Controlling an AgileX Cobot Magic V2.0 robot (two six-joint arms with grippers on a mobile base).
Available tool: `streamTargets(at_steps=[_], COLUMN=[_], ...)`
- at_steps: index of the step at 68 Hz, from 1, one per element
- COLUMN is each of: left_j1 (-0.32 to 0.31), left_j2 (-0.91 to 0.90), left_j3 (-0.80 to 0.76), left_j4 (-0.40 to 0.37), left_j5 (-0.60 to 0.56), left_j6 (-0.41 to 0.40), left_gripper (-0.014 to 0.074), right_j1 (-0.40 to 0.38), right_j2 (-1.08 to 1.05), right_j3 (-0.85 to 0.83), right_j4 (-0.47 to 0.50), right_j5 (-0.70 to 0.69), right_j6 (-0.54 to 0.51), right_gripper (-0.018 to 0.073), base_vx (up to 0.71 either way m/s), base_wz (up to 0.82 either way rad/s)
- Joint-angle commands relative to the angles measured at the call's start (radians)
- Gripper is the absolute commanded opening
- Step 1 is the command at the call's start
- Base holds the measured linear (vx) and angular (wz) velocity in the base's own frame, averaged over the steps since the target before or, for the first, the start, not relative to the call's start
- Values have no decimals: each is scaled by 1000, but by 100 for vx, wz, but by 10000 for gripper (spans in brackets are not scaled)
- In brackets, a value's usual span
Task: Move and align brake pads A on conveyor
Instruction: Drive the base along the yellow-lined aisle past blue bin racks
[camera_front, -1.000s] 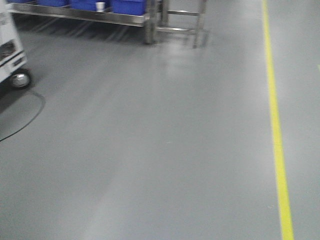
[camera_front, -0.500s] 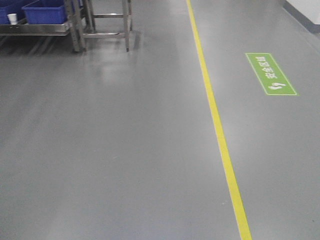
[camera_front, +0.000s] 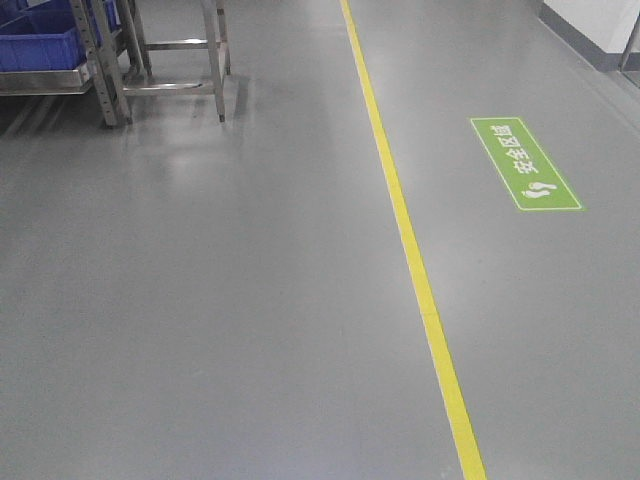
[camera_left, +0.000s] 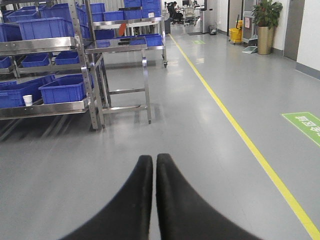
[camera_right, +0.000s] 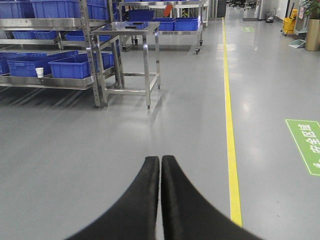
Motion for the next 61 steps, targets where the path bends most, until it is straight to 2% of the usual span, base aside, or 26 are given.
streamTargets(at_steps=[1, 61], left_j1=[-2, -2], left_j2=[-12, -12], left_j3=[-23, -23], left_j4=[-8, -8], left_j5=[-80, -78], left_j6=[-5, -5], left_gripper=[-6, -6], right_j1=[-4, -4], right_j2=[10, 10], right_j3=[-26, -26], right_j4=[-4, -4], right_j5=[-76, -76], right_j6=[-3, -3], right_gripper=[-6, -6], base_vx=[50, 58], base_wz=[-4, -7])
